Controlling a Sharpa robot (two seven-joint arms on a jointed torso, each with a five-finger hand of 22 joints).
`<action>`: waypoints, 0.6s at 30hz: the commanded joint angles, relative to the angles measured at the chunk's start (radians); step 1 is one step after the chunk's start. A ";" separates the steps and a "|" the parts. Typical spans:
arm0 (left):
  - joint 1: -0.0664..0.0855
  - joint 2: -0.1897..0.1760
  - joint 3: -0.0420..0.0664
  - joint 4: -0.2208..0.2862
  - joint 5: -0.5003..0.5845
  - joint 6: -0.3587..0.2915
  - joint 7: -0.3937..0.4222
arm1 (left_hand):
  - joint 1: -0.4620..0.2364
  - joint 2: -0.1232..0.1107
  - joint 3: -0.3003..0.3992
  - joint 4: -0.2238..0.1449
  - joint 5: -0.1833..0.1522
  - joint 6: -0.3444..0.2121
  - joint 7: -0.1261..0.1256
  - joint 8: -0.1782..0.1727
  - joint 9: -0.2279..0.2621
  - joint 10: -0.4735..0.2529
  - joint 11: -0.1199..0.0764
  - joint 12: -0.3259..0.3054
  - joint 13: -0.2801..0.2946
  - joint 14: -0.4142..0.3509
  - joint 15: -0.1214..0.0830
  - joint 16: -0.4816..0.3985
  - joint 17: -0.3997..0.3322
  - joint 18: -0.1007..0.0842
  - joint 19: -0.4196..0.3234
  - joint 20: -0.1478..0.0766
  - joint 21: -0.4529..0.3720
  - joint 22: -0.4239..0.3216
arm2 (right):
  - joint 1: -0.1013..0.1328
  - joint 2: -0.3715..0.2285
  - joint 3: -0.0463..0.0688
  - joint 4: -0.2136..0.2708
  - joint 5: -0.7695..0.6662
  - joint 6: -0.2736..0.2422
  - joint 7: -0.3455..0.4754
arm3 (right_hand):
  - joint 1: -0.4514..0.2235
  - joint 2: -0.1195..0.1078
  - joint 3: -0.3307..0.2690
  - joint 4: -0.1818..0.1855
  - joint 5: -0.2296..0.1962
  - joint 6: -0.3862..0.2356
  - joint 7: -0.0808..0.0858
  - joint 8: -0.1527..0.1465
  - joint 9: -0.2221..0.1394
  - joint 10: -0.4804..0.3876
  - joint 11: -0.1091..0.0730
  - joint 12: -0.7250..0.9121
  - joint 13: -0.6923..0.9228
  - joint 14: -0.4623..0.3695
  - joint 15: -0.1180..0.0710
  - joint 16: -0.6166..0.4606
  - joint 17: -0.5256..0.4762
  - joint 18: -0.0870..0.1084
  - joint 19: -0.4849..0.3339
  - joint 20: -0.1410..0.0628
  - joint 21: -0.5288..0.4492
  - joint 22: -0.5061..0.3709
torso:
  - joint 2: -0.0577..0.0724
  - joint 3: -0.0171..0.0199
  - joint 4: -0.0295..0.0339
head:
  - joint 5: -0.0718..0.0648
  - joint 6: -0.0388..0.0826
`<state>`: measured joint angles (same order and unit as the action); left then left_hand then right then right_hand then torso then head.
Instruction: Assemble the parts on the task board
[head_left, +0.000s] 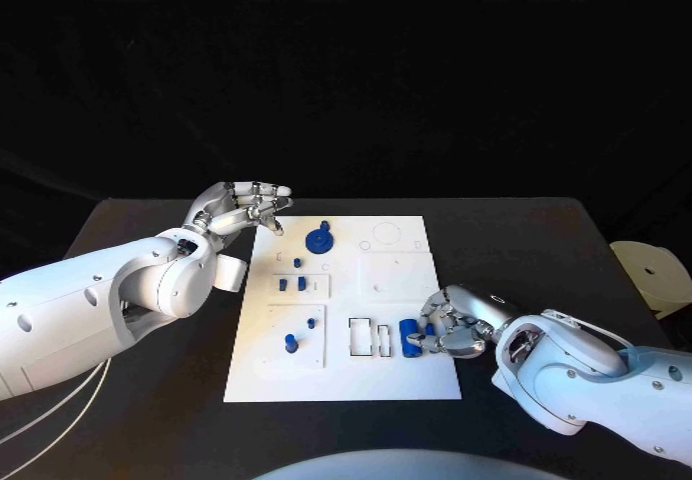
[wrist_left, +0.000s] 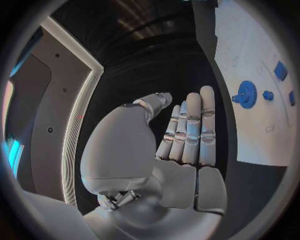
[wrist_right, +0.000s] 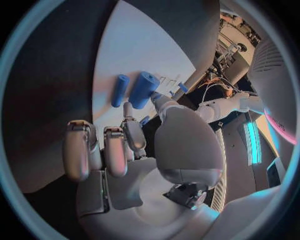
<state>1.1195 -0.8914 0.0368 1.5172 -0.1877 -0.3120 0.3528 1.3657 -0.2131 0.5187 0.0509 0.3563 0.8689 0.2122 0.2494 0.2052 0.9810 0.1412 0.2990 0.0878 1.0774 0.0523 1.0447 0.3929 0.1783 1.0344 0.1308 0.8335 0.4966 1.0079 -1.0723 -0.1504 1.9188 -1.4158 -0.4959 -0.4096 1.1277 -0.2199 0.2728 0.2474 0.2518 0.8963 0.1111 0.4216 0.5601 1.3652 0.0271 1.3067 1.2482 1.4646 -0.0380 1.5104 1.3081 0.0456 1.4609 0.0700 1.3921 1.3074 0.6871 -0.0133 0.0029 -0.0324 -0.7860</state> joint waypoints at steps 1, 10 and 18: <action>0.000 0.000 0.000 0.003 0.006 0.018 0.011 | -0.010 0.002 -0.005 -0.001 0.001 -0.005 -0.001 0.000 -0.001 -0.005 0.000 0.005 0.001 -0.008 0.001 0.006 -0.002 0.006 0.003 0.007 -0.003 -0.002 | -0.005 0.011 0.000 -0.003 -0.041 0.027 -0.027 | -0.006 -0.001 -0.008 0.001 0.003 -0.001 -0.007 0.006 0.002 0.009 -0.001 0.007 0.002 0.073 -0.003 0.004 0.090 -0.009 0.043 -0.003 0.002 0.214 | 0.001 -0.0001 -0.0004 | 0.005 -0.001; 0.000 -0.001 0.000 0.006 0.006 0.018 0.004 | -0.010 0.002 -0.005 -0.001 0.001 -0.005 -0.001 0.000 -0.001 -0.005 0.000 0.005 0.001 -0.008 0.001 0.006 -0.002 0.006 0.003 0.007 -0.003 -0.002 | -0.009 0.034 0.000 -0.019 -0.053 0.044 -0.041 | -0.004 0.002 -0.018 0.013 0.001 0.000 -0.008 0.008 0.003 0.015 -0.001 0.014 0.013 0.074 -0.004 0.005 0.093 -0.009 0.043 -0.004 0.002 0.214 | 0.001 -0.0007 -0.0001 | 0.006 -0.007; 0.000 -0.003 0.000 0.008 0.006 0.019 0.000 | -0.010 0.002 -0.005 -0.001 0.001 -0.005 -0.001 0.000 -0.001 -0.005 0.000 0.005 0.001 -0.008 0.001 0.006 -0.002 0.006 0.003 0.007 -0.003 -0.002 | -0.018 0.059 0.000 -0.035 -0.055 0.054 -0.048 | 0.017 0.009 -0.026 0.020 0.008 0.008 -0.011 0.016 0.006 0.022 -0.004 0.023 0.025 0.075 -0.006 0.008 0.101 -0.008 0.041 -0.006 -0.004 0.212 | 0.001 -0.0009 0.0009 | 0.008 -0.007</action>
<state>1.1192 -0.8944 0.0366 1.5213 -0.1868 -0.3093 0.3497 1.3657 -0.2131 0.5187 0.0509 0.3563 0.8689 0.2122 0.2494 0.2053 0.9810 0.1412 0.2989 0.0876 1.0773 0.0523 1.0447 0.3930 0.1784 1.0344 0.1307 0.8335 0.4957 0.9944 -1.0163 -0.1496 1.8861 -1.4520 -0.4703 -0.4412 1.1359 -0.2118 0.2525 0.2677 0.2576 0.9041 0.1034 0.4340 0.5680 1.3829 0.0231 1.3259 1.2722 1.4646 -0.0380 1.5146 1.3078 0.0457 1.4636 0.0673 1.3920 1.3078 0.6876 -0.0139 0.0029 -0.0254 -0.7928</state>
